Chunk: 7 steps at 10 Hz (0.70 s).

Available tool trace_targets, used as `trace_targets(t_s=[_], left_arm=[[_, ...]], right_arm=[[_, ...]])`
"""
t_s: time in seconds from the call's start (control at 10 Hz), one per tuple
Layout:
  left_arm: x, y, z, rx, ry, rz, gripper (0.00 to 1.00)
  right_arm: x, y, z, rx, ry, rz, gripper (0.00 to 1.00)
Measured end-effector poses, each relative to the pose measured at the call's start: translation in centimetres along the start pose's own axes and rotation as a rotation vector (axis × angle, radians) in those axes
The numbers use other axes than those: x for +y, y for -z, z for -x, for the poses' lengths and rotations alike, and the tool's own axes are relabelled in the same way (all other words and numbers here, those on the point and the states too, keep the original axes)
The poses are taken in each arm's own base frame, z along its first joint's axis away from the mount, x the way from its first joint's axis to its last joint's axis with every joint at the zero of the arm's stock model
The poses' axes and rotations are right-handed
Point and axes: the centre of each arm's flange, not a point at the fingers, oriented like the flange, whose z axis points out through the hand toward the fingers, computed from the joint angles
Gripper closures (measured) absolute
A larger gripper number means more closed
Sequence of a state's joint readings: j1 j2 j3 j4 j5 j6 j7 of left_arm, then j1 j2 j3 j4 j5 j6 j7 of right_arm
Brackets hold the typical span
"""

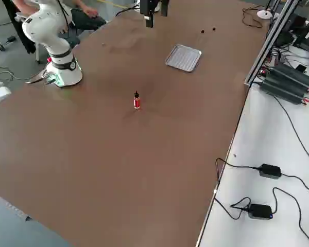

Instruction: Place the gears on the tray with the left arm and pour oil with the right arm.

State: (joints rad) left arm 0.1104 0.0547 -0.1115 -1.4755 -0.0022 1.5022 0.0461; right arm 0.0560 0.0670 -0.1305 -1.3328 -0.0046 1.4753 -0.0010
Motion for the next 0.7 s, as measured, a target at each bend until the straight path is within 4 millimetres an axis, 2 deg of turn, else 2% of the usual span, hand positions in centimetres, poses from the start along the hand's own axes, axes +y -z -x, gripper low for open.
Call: trace_targets(t_s=[0.3, 0.4, 0.6, 0.7], left_arm=[[0.3, 0.0, 0.0, -0.001, -0.005, 0.0, 0.01], [1.1, -0.2, -0.1, -0.003, -0.02, 0.0, 0.01], [5.3, -1.4, -0.7, -0.016, -0.033, 0.004, 0.01], [7.7, -2.6, -1.2, -0.021, -0.001, 0.006, 0.01]], right_arm=[[0.1, 0.0, 0.0, -0.001, -0.003, 0.0, 0.0], [0.2, 0.0, 0.0, -0.001, -0.003, 0.0, 0.0], [0.3, 0.0, 0.0, -0.001, -0.007, 0.001, 0.0], [0.3, 0.0, 0.0, -0.001, -0.007, 0.001, 0.0]])
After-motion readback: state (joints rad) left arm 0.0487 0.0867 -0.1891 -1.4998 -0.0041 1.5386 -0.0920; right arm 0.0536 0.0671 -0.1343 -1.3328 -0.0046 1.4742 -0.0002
